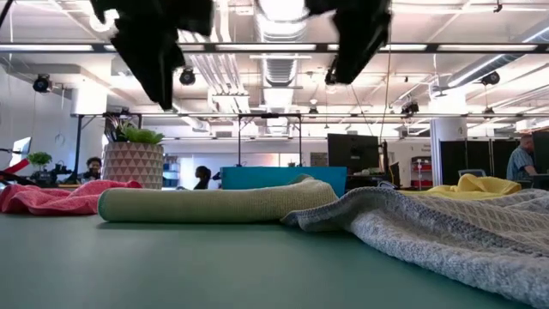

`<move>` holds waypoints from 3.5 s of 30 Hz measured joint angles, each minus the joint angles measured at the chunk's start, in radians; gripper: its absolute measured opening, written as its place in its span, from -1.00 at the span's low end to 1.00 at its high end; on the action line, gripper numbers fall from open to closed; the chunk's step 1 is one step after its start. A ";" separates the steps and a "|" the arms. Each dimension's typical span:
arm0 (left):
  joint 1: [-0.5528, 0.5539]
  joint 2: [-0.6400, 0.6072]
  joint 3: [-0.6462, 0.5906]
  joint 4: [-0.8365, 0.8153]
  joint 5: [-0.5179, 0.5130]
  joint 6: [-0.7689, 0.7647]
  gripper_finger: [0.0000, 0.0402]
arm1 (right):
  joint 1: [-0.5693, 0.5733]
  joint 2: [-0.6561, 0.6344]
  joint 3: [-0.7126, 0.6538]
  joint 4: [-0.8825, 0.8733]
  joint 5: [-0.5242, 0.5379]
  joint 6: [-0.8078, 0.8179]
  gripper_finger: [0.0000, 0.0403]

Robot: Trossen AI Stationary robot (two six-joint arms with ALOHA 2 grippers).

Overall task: Fold microfiber towels
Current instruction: Put the folded light green microfiber towel into the blue bin

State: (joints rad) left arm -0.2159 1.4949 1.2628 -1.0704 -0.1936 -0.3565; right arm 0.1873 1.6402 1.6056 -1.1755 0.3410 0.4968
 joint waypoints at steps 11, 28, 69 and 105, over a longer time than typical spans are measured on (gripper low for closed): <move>-0.210 -0.027 -0.159 0.311 -0.017 0.026 -0.08 | 0.164 -0.230 -0.307 0.320 -0.005 0.052 -0.25; -0.270 0.145 -0.244 0.464 -0.020 0.075 -0.08 | 0.212 -0.076 -0.337 0.558 -0.091 -0.021 -0.25; -0.268 0.301 -0.230 0.478 -0.094 -0.074 -0.93 | 0.209 0.349 -0.153 0.576 0.048 -0.378 -0.25; -0.230 -0.089 -0.210 0.418 -0.039 0.081 -0.99 | 0.180 0.293 0.202 0.162 -0.004 -0.148 -0.96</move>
State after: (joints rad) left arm -0.4460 1.4057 1.0531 -0.6525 -0.2324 -0.2758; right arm 0.3672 1.9335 1.8072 -1.0131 0.3372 0.3485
